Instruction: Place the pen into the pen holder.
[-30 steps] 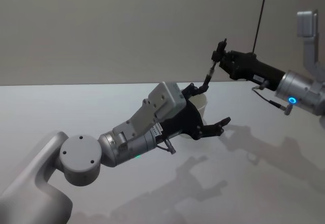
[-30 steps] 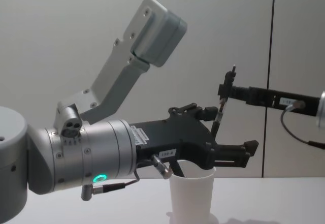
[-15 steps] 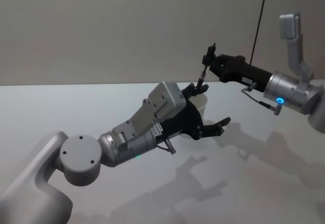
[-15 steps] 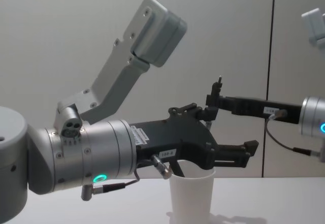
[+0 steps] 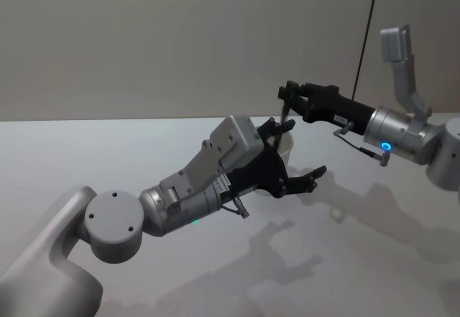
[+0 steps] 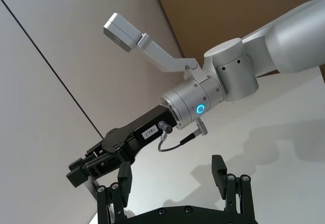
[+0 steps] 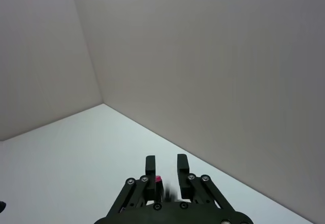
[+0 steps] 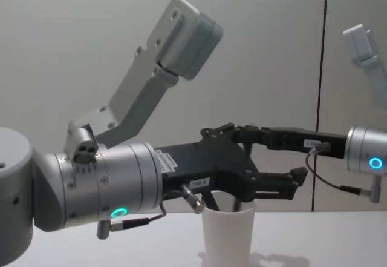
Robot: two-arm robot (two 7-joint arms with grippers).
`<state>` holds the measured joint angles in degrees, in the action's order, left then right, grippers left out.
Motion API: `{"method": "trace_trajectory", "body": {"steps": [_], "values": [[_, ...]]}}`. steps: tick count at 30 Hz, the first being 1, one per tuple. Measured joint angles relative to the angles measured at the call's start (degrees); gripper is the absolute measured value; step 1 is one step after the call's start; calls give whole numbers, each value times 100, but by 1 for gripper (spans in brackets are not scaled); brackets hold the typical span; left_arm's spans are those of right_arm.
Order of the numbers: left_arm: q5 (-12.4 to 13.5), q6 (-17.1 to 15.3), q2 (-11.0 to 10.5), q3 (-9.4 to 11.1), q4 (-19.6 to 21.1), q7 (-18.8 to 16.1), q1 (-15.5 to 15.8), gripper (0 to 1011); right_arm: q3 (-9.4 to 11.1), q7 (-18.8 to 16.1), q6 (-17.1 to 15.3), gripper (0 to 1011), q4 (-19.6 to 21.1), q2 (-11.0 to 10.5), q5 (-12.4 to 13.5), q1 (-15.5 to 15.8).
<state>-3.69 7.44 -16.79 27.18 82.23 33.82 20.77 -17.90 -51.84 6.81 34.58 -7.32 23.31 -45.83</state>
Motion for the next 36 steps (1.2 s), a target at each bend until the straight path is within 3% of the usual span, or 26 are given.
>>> {"method": "trace_trajectory", "body": {"steps": [3, 6, 24, 27, 36], "values": [[0, 0, 0, 0, 0, 0, 0, 1003, -20, 5, 48, 273, -122, 25, -10, -51], [0, 0, 0, 0, 0, 0, 0, 1003, -32, 5, 91, 413, -225, 45, -13, -95], [0, 0, 0, 0, 0, 0, 0, 1003, -35, -34, 227, 952, -551, 89, 3, -227], [0, 0, 0, 0, 0, 0, 0, 1003, -33, -38, 237, 1002, -573, 90, 6, -238], [0, 0, 0, 0, 0, 0, 0, 1003, -29, -45, 255, 1002, -614, 94, 11, -255]]}}
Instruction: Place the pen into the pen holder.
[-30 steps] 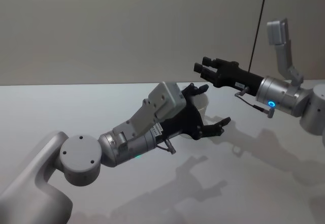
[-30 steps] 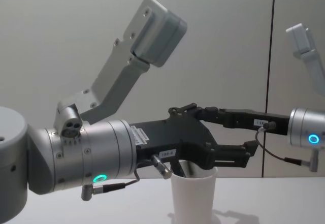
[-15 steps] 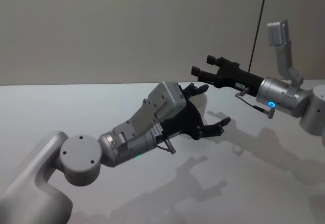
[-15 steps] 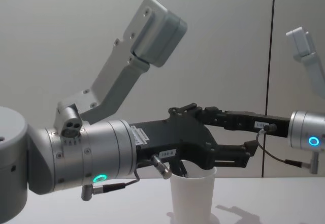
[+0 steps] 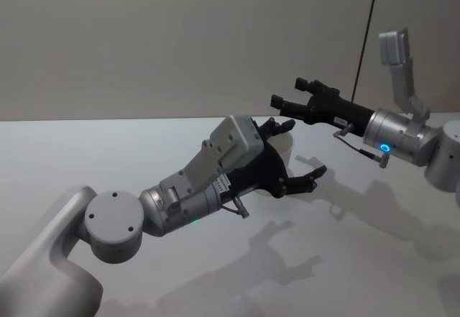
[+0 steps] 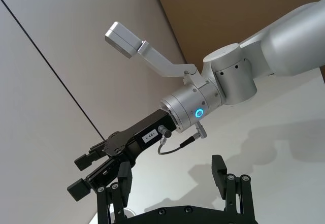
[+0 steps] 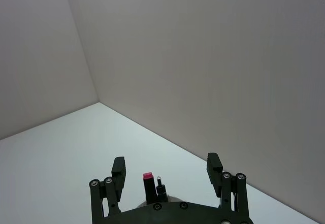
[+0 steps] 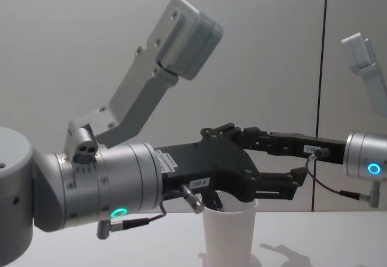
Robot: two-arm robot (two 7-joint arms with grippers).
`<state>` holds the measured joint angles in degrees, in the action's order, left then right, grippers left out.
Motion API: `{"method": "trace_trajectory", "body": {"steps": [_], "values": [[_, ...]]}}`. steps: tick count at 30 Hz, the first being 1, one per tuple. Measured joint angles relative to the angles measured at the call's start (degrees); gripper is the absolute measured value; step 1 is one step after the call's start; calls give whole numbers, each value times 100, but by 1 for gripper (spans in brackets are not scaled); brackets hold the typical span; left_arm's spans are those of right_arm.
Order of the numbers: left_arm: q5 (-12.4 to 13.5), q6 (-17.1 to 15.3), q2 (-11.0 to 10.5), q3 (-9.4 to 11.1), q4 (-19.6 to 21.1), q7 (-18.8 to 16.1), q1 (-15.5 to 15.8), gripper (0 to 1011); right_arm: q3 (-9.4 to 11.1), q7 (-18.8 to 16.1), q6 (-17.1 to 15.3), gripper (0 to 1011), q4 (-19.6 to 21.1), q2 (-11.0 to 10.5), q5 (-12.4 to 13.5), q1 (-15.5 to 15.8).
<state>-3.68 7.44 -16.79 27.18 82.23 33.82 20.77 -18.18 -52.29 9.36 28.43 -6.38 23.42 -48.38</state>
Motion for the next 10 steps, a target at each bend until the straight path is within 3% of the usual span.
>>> {"method": "trace_trajectory", "body": {"steps": [10], "values": [[0, 0, 0, 0, 0, 0, 0, 1003, 1, -7, 10, 1002, -21, 3, 5, -6]]}}
